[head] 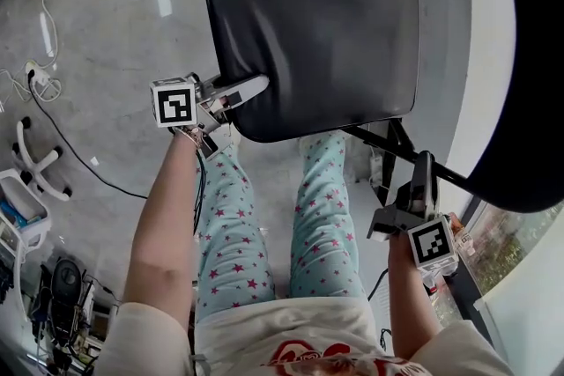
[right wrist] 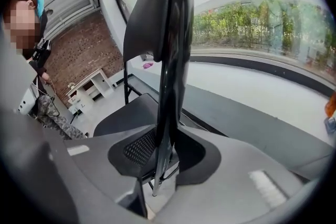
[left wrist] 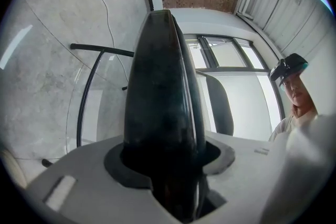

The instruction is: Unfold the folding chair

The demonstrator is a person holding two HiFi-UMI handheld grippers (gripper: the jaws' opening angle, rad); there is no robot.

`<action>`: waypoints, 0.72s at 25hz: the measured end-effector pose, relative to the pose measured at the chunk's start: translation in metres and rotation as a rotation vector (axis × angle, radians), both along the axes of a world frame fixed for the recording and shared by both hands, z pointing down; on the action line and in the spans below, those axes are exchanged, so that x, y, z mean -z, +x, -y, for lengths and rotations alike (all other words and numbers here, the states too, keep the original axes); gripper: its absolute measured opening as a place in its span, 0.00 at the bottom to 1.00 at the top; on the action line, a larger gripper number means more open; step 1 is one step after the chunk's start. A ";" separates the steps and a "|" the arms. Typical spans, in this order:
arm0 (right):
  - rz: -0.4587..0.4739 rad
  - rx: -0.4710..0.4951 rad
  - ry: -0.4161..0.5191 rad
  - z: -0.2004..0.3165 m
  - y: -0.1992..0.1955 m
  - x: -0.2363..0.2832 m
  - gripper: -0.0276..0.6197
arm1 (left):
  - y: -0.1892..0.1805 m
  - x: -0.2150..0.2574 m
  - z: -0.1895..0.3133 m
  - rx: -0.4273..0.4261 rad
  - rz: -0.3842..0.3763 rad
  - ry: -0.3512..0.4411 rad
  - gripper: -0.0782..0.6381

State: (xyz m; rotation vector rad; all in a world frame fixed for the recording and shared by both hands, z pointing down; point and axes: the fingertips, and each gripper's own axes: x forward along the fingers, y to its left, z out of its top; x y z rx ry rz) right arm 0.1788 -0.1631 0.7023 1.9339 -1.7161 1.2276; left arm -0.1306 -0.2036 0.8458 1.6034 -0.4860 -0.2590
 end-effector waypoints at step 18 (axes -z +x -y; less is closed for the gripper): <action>-0.007 0.014 -0.104 -0.001 -0.018 -0.025 0.29 | -0.030 -0.008 -0.004 -0.046 0.206 -0.006 0.55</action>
